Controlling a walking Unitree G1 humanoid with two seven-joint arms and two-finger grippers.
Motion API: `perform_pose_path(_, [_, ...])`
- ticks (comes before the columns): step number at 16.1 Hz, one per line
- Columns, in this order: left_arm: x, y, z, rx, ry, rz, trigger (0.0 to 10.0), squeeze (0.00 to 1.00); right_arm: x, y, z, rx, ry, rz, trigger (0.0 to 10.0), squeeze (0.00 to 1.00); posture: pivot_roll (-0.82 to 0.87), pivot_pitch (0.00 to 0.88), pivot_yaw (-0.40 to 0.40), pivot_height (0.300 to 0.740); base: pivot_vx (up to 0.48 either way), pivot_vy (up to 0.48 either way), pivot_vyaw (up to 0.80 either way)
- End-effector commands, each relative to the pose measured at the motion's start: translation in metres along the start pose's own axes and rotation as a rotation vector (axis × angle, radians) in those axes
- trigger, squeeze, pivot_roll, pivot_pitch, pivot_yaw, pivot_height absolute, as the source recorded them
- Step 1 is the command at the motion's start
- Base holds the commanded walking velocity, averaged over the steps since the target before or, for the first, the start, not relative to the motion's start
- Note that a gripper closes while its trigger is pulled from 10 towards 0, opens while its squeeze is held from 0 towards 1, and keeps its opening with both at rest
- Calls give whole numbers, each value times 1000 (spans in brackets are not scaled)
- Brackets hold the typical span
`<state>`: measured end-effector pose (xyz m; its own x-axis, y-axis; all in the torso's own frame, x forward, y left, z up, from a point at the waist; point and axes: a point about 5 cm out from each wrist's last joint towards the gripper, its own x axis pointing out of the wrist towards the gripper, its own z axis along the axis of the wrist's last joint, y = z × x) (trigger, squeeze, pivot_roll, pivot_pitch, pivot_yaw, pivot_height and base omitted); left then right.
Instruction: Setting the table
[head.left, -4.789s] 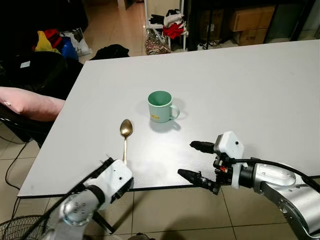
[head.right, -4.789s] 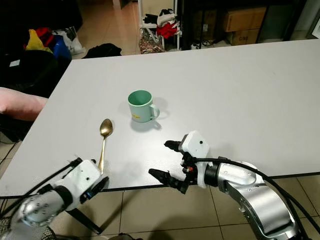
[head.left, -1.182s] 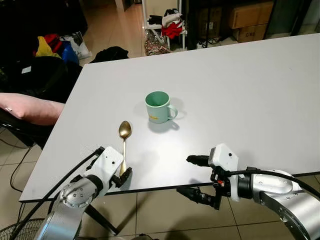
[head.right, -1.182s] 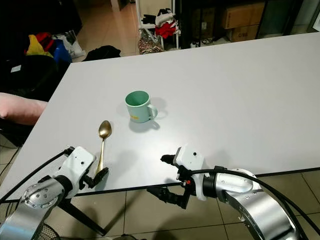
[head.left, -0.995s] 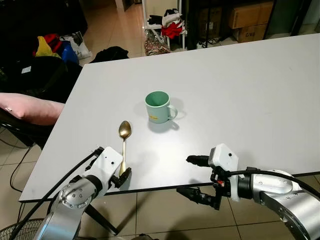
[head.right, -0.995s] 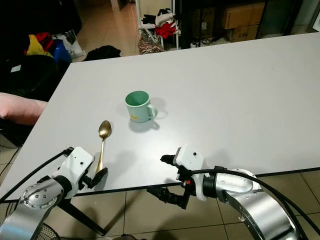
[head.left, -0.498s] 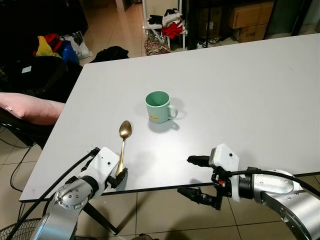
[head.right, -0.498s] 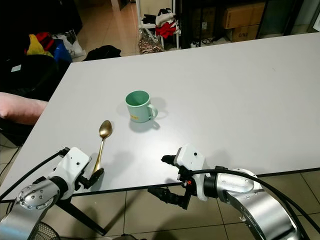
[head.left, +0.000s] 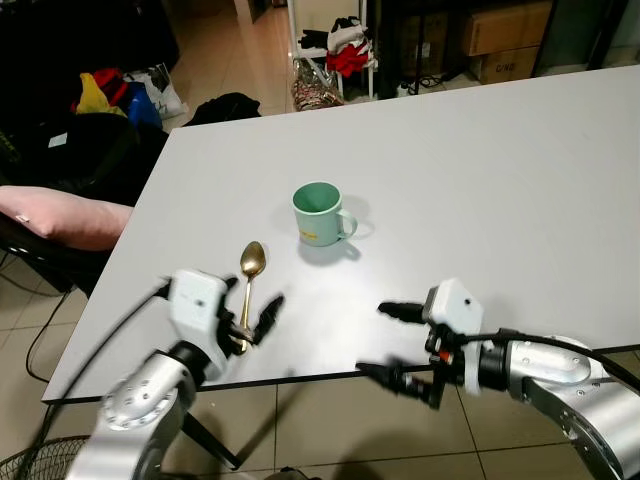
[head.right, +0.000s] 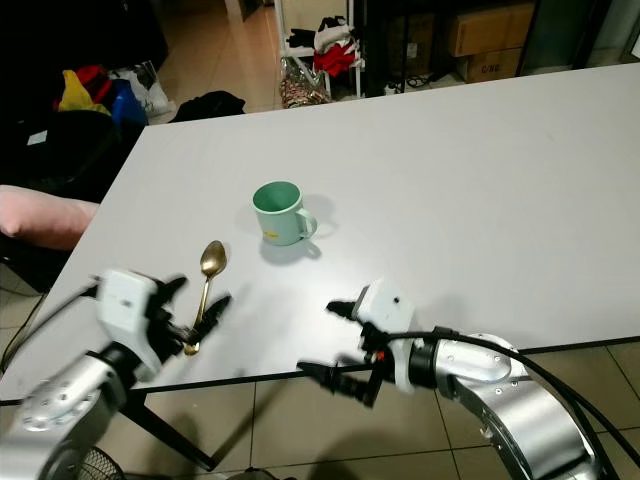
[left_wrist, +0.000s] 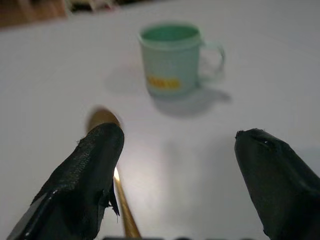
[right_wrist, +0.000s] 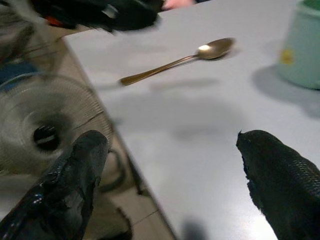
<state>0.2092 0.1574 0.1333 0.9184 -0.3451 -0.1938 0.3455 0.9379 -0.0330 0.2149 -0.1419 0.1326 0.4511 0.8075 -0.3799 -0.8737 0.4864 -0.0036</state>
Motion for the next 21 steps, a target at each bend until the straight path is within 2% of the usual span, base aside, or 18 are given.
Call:
perform_pose_path(1, [-6, 9, 9, 25, -49, 75, 10000, 0, 1, -6, 5, -20, -30, -63, 10000, 0, -5, 0, 155, 740, 0, 0, 0])
perform_pose_path(3, [-8, 16, 17, 42, -105, 183, 10000, 0, 7, -15, 6, -17, -75, -205, 10000, 0, 5, 0, 140, 740, 0, 0, 0])
perform_pose_path(4, [-8, 20, 16, 40, -99, 235, 10000, 0, 14, -19, 5, 6, -86, -289, 10000, 0, 9, 0, 131, 740, 0, 0, 0])
perform_pose_path(6, [-7, 24, 10, 23, -72, 294, 10000, 0, 26, -19, 0, 33, -92, -339, 10000, 0, 11, 0, 123, 740, 0, 0, 0])
perform_pose_path(7, [-6, 24, 8, 42, -46, 305, 10000, 0, 39, -30, -3, 49, -67, -402, 10000, 0, 7, 0, 109, 740, 0, 0, 0])
perform_pose_path(10, [-5, 19, 13, 96, -49, 209, 10000, 0, 66, -58, 5, 51, -36, -433, 10000, 0, 13, 0, 100, 740, 0, 0, 0])
perform_pose_path(12, [-8, 12, 17, 139, -31, 90, 10000, 0, 81, -75, 10, 58, -13, -454, 10000, 0, 24, 0, 93, 740, 0, 0, 0])
perform_pose_path(15, [-23, 9, 15, 176, 44, -41, 10000, 0, 108, -86, 15, 46, 28, -415, 10000, 0, 25, 0, 97, 740, 0, 0, 0])
perform_pose_path(18, [-33, 6, 12, 177, 67, -57, 10000, 0, 124, -95, 25, 70, 14, -434, 10000, 0, 38, 15, 89, 740, 0, 0, 0])
perform_pose_path(20, [-39, 4, 11, 168, 82, -60, 10000, 0, 135, -94, 34, 93, -16, -404, 10000, 0, 50, 44, 85, 740, 0, 0, 0])
perform_pose_path(21, [-43, 4, 12, 167, 92, -60, 10000, 0, 139, -93, 38, 73, -14, -398, 10000, 0, 68, 73, 81, 740, 0, 0, 0])
